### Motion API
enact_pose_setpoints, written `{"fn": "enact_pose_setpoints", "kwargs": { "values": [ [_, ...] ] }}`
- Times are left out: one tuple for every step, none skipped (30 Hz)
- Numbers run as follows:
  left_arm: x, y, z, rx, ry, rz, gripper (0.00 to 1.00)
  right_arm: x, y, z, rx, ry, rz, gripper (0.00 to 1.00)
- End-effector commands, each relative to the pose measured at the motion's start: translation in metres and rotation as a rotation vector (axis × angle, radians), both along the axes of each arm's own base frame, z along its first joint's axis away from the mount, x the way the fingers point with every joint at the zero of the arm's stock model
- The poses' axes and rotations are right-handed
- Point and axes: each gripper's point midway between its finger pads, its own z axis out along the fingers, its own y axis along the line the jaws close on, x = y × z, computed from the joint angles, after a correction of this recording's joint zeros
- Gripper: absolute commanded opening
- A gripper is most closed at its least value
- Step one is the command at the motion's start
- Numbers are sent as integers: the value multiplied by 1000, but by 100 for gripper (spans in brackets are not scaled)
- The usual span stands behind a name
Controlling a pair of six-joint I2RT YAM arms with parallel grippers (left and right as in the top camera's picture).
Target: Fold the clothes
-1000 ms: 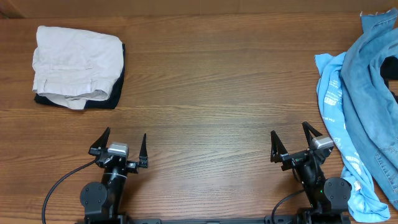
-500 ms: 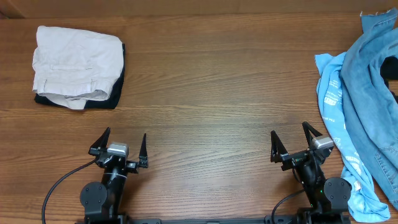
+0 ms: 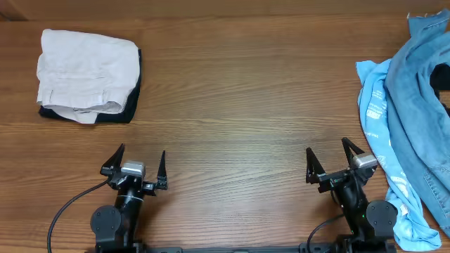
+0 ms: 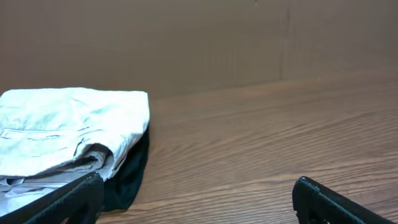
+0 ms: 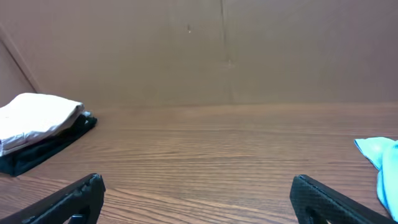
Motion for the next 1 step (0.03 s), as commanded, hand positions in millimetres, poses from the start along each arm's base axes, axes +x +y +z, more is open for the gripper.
{"fn": "enact_pose_setpoints", "kwargs": {
  "values": [
    [0, 0, 1, -6, -6, 0, 100, 0, 2, -2, 4, -3, 8, 100]
  ]
}}
